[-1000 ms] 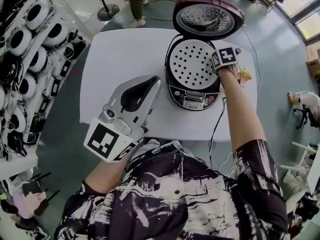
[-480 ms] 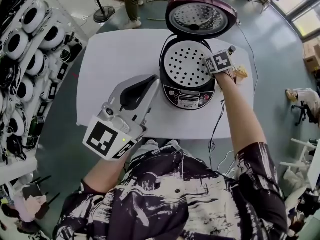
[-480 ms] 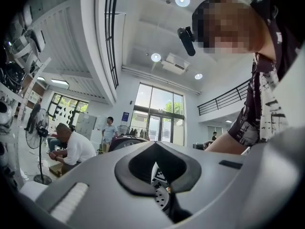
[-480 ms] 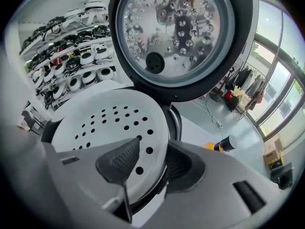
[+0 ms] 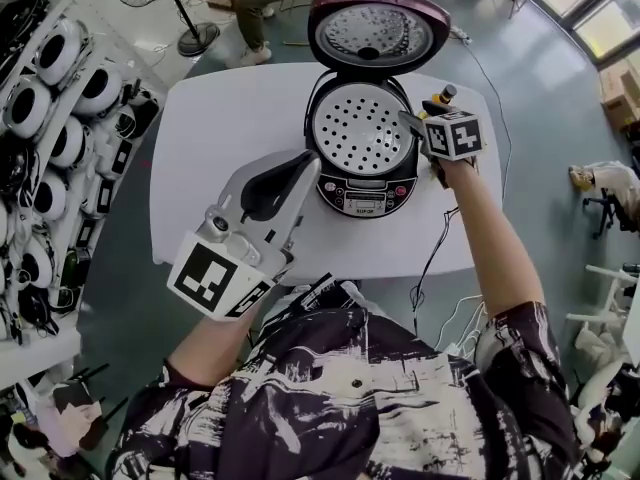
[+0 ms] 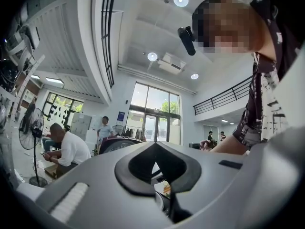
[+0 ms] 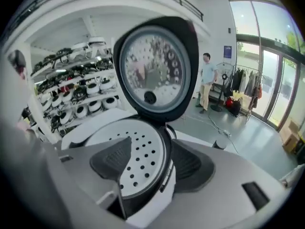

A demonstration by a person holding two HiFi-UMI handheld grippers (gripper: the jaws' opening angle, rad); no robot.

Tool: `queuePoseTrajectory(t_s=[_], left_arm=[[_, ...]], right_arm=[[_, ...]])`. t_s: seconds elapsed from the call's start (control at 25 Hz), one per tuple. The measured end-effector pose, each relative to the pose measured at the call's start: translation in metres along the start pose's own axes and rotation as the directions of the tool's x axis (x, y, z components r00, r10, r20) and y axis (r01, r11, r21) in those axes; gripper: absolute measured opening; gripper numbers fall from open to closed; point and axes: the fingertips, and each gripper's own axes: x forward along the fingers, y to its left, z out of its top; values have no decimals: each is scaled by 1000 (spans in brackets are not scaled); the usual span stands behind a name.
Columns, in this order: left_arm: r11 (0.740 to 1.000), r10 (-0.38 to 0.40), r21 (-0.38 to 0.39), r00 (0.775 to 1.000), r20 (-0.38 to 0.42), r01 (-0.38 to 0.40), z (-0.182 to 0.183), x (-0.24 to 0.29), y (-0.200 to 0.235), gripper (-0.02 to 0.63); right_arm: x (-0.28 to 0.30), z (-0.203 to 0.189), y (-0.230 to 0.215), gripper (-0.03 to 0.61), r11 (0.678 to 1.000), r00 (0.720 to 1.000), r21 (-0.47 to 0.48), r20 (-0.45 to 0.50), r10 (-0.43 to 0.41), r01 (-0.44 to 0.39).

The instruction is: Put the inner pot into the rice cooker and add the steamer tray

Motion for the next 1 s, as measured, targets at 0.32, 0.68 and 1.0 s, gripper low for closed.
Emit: queuePoseTrajectory(t_s=[0.32, 0.68, 1.0], left_arm=[[1000, 9, 22, 1000, -16, -9, -2, 22, 0, 5], [999, 30, 36, 999, -42, -28, -8, 41, -12, 5], [998, 27, 53, 998, -51, -25, -10, 51, -28, 5]], right_arm=[[-180, 89, 80, 157, 985, 814, -148, 559, 158, -90], [-241, 73, 109, -2, 978, 726, -173, 658, 201, -114], [-245, 75, 119, -3, 969, 715, -224, 661, 228, -102]])
